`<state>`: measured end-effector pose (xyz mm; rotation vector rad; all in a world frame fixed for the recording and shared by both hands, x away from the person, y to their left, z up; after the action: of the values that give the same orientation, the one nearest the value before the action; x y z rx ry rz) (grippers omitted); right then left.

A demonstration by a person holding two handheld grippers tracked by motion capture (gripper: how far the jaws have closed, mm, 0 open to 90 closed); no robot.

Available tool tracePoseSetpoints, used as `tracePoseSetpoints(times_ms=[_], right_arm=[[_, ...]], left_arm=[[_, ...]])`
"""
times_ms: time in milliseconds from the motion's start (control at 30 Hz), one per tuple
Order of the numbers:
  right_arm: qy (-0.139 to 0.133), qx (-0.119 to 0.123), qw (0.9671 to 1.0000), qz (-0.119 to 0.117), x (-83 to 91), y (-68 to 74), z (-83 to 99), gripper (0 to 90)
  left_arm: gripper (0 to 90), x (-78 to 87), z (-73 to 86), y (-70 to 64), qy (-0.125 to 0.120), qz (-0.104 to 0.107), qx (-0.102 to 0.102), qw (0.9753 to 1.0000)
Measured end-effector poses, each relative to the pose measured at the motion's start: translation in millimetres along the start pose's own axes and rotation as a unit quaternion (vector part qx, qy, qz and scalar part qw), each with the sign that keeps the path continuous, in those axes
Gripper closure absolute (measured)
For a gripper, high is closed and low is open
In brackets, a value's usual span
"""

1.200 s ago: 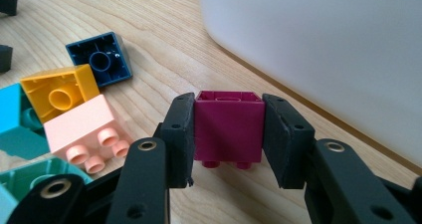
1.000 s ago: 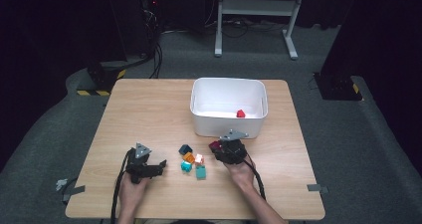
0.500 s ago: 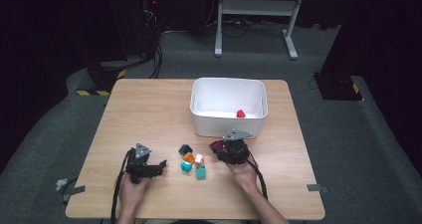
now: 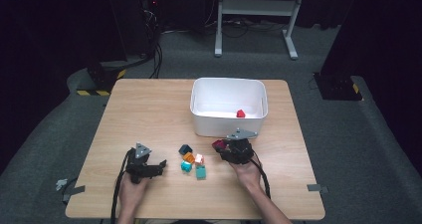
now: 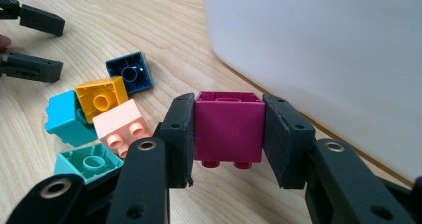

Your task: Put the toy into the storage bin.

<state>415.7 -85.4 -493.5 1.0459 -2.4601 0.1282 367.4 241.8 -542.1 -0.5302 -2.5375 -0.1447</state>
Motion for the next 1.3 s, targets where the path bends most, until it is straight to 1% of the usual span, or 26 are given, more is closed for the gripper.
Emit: tracePoseSetpoints(times_ms=[200, 433, 633, 967, 1300], right_arm=[[0.000, 0.009, 1.0000, 0.001, 6.2, -1.4, -2.5, 58.6], [-0.003, 0.008, 1.0000, 0.002, 11.5, -3.7, -3.4, 58.7], [0.000, 0.006, 1.0000, 0.007, 12.4, -4.7, -3.0, 58.7], [-0.008, 0.008, 0.9999, 0.005, 17.6, -5.5, -5.9, 58.7], [-0.016, 0.013, 0.9998, -0.001, 25.4, -6.2, -15.0, 58.7]], left_arm=[[13.0, 0.0, 0.0, 0.0, 0.000, 0.000, 0.000, 1.0000], [13.0, 0.0, 0.0, 0.1, 0.000, 0.000, 0.000, 1.0000], [13.0, 0.0, 0.0, 0.1, 0.000, 0.000, -0.001, 1.0000], [13.0, 0.0, 0.0, 0.1, 0.000, 0.000, -0.001, 1.0000], [13.1, 0.0, 0.0, 0.0, 0.000, 0.000, 0.000, 1.0000]])
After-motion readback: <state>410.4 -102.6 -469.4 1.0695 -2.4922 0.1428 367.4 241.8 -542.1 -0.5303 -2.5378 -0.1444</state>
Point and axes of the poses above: each handheld gripper's, and its own axes: x roughly backward along the jaws, z roughly out of its underside, y roughly to its left, the point moved 2 cm from there along -x, roughly forward along the jaws, and after that the axes turned 11 degrees about -y, right-handed, at the moved point
